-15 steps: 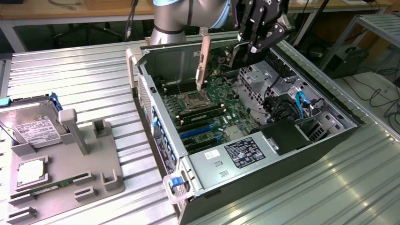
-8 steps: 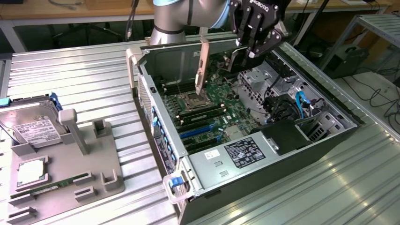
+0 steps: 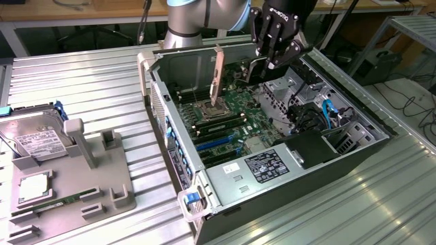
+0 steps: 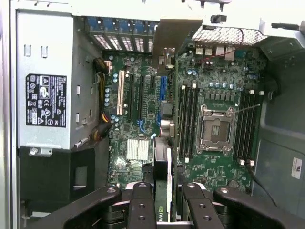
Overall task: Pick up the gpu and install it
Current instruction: 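Insert the gpu into the slot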
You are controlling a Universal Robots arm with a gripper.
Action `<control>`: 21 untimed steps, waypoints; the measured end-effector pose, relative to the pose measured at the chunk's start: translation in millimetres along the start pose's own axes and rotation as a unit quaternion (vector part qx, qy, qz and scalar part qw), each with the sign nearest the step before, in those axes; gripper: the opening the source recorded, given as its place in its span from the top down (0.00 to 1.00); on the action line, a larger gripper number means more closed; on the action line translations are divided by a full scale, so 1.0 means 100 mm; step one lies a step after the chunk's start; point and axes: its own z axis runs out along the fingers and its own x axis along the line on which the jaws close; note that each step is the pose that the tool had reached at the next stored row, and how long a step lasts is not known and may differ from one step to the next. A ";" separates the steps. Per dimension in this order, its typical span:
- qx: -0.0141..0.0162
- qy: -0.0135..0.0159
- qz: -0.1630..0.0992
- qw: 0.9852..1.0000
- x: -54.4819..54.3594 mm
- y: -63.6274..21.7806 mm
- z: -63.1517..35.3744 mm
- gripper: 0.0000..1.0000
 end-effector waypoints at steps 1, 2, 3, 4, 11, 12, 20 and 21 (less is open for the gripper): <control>0.000 0.000 0.004 1.000 0.00 0.000 0.006 0.73; 0.000 0.000 0.008 1.000 0.00 0.002 0.017 0.73; -0.001 0.000 0.009 1.000 0.00 0.004 0.028 0.73; -0.002 0.000 0.010 1.000 0.00 0.006 0.040 0.73; -0.005 0.000 0.018 1.000 0.05 0.016 0.129 0.73; -0.005 0.000 0.020 1.000 0.05 0.018 0.143 0.73; -0.005 0.000 0.053 0.999 0.05 0.023 0.232 0.73; -0.005 0.000 0.053 0.999 0.05 0.028 0.248 0.73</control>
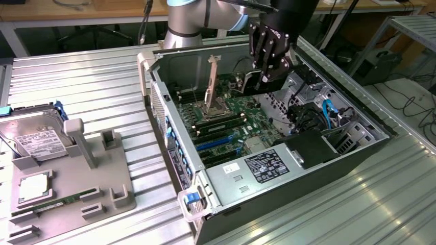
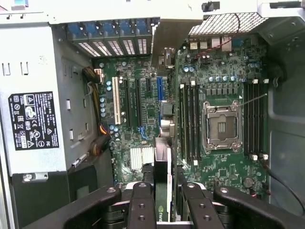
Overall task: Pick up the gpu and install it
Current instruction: 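Insert the gpu into the slot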
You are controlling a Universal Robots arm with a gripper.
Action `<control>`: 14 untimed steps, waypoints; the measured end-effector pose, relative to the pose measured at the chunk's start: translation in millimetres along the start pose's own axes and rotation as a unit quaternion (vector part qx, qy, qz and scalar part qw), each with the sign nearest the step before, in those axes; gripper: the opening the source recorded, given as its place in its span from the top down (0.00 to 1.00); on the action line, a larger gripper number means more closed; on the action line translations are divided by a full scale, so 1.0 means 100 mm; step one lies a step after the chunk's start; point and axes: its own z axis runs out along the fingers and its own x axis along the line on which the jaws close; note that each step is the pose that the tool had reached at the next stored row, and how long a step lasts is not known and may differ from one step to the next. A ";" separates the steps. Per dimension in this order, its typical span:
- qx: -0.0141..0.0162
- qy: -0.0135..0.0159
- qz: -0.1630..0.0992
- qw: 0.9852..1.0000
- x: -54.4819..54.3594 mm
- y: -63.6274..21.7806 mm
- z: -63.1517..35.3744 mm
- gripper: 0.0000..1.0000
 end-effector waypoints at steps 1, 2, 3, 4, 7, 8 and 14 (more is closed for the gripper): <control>0.000 0.000 0.001 1.000 0.00 0.002 0.017 0.73; 0.000 0.000 0.001 1.000 0.00 0.002 0.031 0.73; 0.000 0.000 0.001 1.000 0.00 0.002 0.047 0.73; 0.000 0.000 0.002 1.000 0.00 0.003 0.058 0.73; 0.000 0.000 0.003 1.000 0.00 0.032 0.091 0.73; 0.000 0.000 0.003 1.000 0.00 0.049 0.101 0.73; 0.000 -0.001 0.003 1.000 0.01 0.081 0.175 0.73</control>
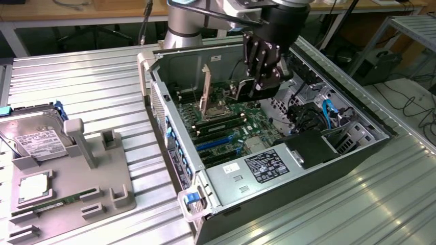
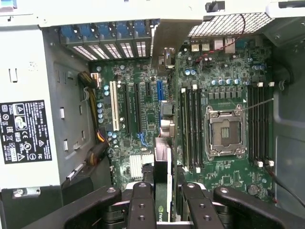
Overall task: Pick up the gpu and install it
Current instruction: 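Insert the gpu into the slot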
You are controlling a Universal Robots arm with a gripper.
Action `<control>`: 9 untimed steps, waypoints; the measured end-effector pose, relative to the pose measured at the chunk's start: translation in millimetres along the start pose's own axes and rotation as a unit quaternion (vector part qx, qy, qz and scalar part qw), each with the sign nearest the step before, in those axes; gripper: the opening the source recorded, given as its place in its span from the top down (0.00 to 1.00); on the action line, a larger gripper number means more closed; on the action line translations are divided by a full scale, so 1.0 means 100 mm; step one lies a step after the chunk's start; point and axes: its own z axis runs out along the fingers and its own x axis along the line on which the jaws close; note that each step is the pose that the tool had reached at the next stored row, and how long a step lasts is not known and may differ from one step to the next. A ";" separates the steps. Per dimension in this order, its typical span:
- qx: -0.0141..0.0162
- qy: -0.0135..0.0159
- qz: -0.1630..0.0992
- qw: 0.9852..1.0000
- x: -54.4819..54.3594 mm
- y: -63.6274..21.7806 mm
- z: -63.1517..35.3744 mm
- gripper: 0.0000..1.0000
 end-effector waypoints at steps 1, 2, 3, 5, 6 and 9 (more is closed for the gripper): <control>0.000 0.000 0.000 1.000 0.00 0.000 0.029 0.73; 0.000 0.000 0.000 1.000 0.00 0.000 0.048 0.73; 0.000 0.000 -0.001 1.000 0.00 0.000 0.065 0.73; 0.000 0.000 -0.001 1.000 0.00 0.001 0.102 0.73; 0.000 0.000 -0.001 1.000 0.00 0.001 0.119 0.73; 0.000 0.000 -0.001 1.000 0.00 0.002 0.177 0.73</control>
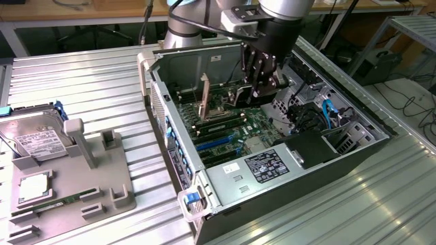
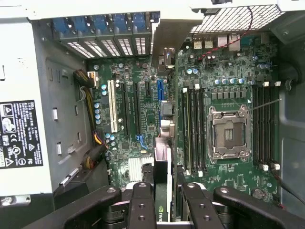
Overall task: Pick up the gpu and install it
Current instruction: 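Insert the gpu into the slot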
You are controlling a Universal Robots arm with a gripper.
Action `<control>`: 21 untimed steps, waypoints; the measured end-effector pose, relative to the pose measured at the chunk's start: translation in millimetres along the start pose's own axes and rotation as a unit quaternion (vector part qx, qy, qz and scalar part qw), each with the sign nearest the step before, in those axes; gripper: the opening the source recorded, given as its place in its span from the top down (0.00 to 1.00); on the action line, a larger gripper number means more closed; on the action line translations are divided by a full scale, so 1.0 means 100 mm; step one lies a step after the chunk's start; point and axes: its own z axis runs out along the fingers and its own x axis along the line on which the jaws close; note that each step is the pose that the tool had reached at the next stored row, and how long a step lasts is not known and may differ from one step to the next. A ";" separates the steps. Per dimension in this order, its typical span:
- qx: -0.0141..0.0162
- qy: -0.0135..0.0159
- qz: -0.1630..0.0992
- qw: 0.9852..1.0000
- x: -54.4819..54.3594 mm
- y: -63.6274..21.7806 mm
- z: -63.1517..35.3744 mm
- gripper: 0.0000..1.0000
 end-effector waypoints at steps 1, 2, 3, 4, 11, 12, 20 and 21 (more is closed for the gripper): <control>0.000 0.000 0.000 1.000 0.00 0.001 0.016 0.73; 0.000 0.000 0.000 1.000 0.00 0.001 0.035 0.73; 0.000 0.000 0.000 1.000 0.00 0.001 0.058 0.73; 0.000 0.000 0.000 1.000 0.00 0.001 0.076 0.73; -0.001 0.000 0.000 1.000 0.00 0.047 0.147 0.73; -0.001 0.000 0.000 1.000 0.00 0.055 0.150 0.73; -0.001 0.000 0.000 1.000 0.00 0.081 0.282 0.73; -0.001 -0.001 0.000 1.000 -0.01 0.087 0.292 0.73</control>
